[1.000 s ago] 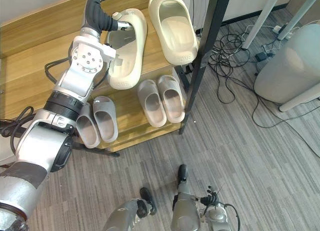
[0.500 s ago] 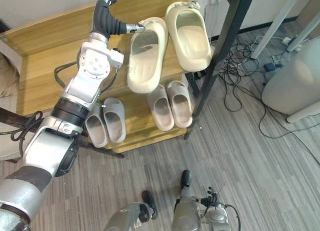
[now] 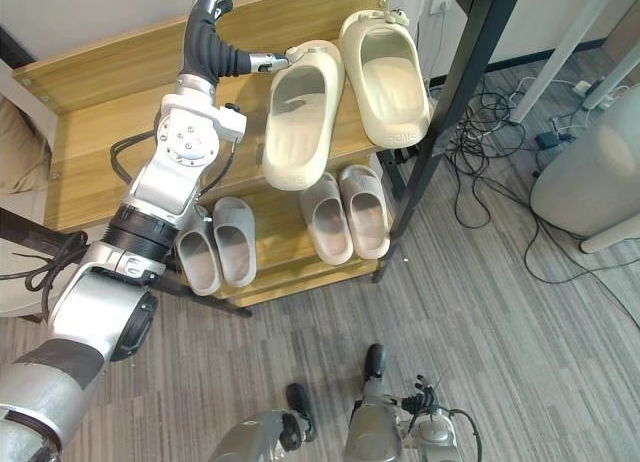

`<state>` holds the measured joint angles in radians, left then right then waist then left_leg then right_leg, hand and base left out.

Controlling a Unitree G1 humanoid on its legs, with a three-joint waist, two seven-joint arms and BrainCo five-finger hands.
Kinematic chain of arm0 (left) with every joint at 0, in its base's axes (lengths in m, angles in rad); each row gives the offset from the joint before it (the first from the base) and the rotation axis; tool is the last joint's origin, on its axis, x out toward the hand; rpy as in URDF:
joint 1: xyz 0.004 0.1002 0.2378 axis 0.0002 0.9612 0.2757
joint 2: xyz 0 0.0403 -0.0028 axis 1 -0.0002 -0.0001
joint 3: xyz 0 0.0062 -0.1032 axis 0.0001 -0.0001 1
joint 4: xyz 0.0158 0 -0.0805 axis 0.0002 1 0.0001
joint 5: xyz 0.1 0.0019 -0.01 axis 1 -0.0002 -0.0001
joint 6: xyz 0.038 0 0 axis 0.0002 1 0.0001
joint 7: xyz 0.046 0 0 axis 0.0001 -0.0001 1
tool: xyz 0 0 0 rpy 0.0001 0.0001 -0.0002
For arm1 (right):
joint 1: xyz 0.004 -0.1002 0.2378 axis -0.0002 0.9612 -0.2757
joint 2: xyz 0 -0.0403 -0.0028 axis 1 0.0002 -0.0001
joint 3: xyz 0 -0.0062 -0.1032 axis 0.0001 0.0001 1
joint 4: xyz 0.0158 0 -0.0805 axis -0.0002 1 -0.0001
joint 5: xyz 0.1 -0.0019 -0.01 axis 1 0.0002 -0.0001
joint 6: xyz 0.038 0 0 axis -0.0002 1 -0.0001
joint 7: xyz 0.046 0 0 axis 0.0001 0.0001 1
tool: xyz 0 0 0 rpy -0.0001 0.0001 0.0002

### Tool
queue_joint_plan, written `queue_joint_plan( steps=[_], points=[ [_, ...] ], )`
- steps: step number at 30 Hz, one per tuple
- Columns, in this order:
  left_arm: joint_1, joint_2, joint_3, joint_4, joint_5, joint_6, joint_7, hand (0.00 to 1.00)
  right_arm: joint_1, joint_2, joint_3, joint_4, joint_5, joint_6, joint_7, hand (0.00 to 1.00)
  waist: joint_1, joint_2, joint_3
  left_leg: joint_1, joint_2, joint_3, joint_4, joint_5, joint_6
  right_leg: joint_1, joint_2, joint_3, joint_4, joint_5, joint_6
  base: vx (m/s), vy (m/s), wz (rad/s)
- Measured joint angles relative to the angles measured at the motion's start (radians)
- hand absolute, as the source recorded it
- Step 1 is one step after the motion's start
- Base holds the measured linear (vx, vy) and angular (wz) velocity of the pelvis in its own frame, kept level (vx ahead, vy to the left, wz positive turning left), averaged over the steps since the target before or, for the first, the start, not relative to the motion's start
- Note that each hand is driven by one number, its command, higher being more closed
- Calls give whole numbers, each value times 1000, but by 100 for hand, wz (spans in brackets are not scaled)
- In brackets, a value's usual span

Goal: Organize the slippers on the shoe rack

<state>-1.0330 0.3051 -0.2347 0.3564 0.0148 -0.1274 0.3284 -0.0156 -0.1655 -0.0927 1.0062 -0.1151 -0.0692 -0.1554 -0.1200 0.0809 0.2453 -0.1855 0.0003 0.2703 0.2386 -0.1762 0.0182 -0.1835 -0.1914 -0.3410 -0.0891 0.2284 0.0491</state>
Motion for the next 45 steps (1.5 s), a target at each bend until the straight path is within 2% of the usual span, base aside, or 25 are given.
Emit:
queue_joint_plan(
  steps=[8, 13, 16, 19, 27, 33, 41, 45],
  points=[
    [246, -89, 17, -264, -62, -34, 0, 0, 36, 4, 0, 2, 2, 3, 1, 0, 22, -6, -39, 57, -10, -28, -73, 32, -9, 38, -1, -32, 0, -20, 4, 15, 3, 11],
    [473, -178, 18, -449, -144, -67, -1, 0, 64, -2, 19, 2, 2, 13, 8, 0, 65, -9, -76, 99, -15, -44, -119, 50, -12, 67, -2, -49, 0, -35, 9, 3, 9, 7],
    [560, -205, 5, -486, -168, -68, -2, 0, 72, -2, 23, 4, 2, 19, 8, 0, 77, -13, -95, 106, -17, -67, -136, 62, -15, 81, -3, -74, 0, -42, 11, -13, -18, 26],
    [613, -212, -28, -497, -174, -69, -5, 0, 72, -3, 41, 4, 2, 20, 7, 0, 94, -22, -103, 117, -20, -71, -160, 78, -16, 83, -4, -79, 0, -42, 11, -35, -12, 6],
    [744, -241, -71, -437, -173, -66, -31, 0, 64, -7, 100, 1, 2, 22, -3, 0, 103, -33, -128, 159, -18, -77, -205, 93, -22, 111, 3, -88, -7, -52, 5, -35, -10, 2],
    [760, -240, -85, -349, -173, -59, -47, 0, 41, 18, 122, -8, 4, 20, -10, 0, 113, -41, -135, 171, -7, -88, -238, 108, -41, 111, 16, -100, -8, -60, 4, -18, -18, 5],
    [761, -247, -140, -300, -172, -54, -52, 0, 22, 71, 136, -3, 5, 22, -16, 0, 108, -43, -134, 172, 3, -87, -239, 108, -40, 112, 26, -107, -8, -67, 7, 0, 0, 0],
    [732, -246, -157, -285, -173, -56, -52, 0, 12, 89, 136, -1, 5, 23, -20, 0, 107, -58, -124, 174, 2, -86, -239, 108, -41, 114, 25, -107, -9, -67, 7, 0, 0, 0]
  ],
)
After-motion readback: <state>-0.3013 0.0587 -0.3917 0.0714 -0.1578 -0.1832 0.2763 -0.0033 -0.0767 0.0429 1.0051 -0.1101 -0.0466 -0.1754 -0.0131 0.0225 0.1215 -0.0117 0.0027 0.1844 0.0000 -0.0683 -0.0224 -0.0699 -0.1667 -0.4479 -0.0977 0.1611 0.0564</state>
